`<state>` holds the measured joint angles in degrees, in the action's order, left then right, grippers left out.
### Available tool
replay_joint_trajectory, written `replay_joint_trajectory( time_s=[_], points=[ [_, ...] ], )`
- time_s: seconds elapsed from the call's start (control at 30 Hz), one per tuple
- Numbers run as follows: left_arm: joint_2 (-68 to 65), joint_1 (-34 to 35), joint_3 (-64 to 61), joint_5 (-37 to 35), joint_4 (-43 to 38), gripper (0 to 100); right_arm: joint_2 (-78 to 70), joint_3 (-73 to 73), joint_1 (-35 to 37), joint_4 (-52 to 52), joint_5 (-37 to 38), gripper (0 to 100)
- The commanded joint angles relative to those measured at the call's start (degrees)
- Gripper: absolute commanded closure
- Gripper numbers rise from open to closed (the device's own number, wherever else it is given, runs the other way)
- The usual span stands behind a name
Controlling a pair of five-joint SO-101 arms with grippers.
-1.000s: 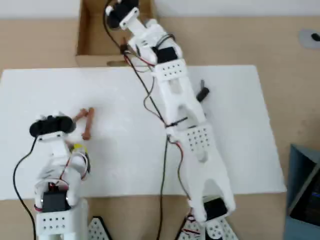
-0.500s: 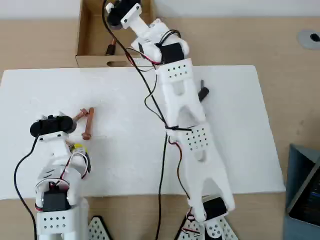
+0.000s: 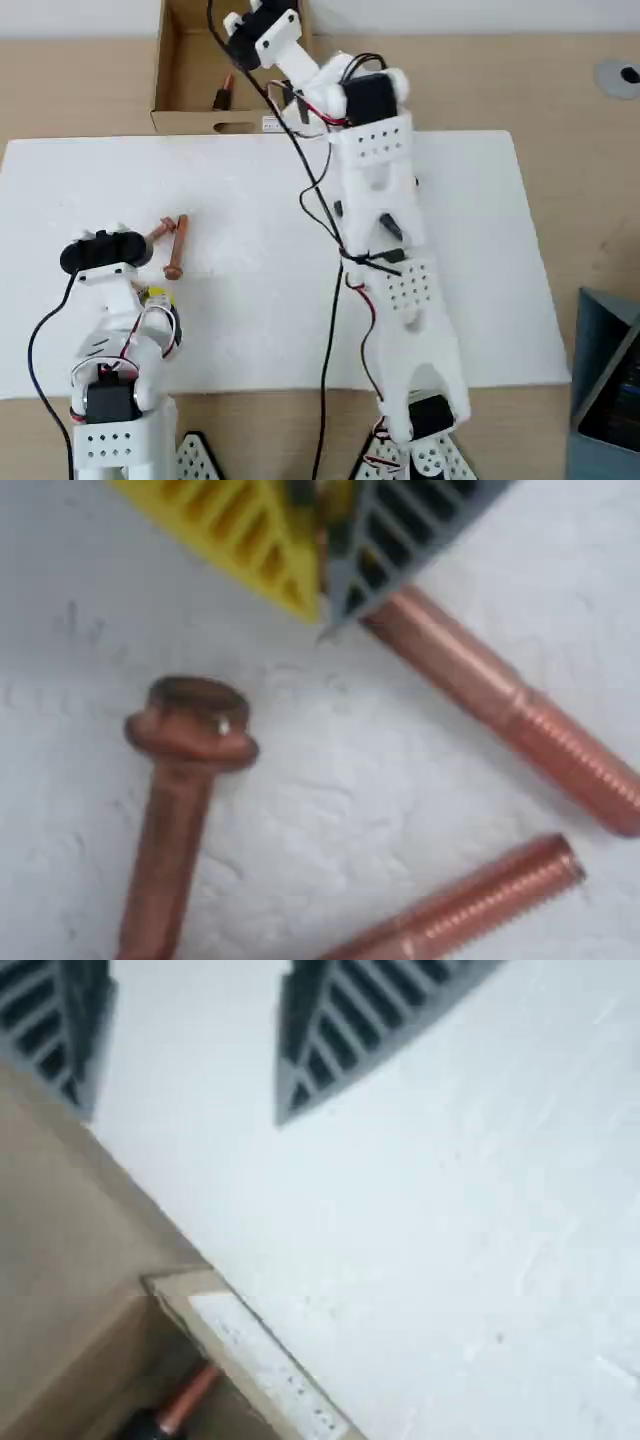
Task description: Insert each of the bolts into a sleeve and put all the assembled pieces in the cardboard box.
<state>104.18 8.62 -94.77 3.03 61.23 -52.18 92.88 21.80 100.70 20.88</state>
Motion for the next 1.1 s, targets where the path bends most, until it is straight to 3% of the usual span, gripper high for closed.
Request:
replay_joint_trajectory(
  time_s=[0.0,0.2,0.4,0.67,1.07],
  points=[
    [0.40,0.53,0.35,0.18,-1.14,100,7.16,2.33,-0.48,1.76,0.18,86.0],
    [0.40,0.53,0.35,0.18,-1.14,100,12.18,-2.59,-0.48,1.76,0.26,86.0],
    [0.40,0.53,0.35,0.18,-1.14,100,25.80,-22.55,-0.48,1.76,1.85,85.8],
    [0.40,0.53,0.35,0.18,-1.14,100,39.60,-52.26,-0.48,1.41,17.58,86.0],
    [0.40,0.53,0.35,0.18,-1.14,100,40.75,-72.75,-3.30,-3.16,35.60,85.6]
  ],
)
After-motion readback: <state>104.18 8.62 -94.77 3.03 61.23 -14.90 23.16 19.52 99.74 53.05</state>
